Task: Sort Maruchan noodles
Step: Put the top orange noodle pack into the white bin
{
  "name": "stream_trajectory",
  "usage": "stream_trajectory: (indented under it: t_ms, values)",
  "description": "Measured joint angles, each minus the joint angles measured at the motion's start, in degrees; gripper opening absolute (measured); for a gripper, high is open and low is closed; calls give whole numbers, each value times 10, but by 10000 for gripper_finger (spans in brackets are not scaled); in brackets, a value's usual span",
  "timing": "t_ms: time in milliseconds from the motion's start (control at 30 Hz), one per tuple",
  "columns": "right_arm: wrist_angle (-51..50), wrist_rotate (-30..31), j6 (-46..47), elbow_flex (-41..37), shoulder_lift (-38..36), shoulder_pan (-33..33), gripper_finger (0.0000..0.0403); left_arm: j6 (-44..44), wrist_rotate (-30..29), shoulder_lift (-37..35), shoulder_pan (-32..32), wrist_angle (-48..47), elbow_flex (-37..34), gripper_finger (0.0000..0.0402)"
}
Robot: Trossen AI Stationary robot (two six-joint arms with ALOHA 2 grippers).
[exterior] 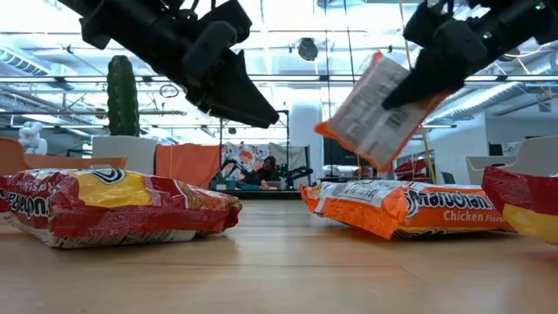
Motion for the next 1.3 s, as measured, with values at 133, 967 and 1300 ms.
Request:
stream_trajectory:
  t_ms: [133, 967, 1300]
  values:
    - [-62, 14, 29, 0, -60, 0, 114, 10, 0, 0, -6, 0, 0, 253]
    - [-763, -4, 228, 287, -114, -1, 115, 7, 4, 0, -1, 0, 0, 253]
    - [-853, -67, 243, 293, -54, 0, 116, -2, 4, 0, -10, -1, 0, 253]
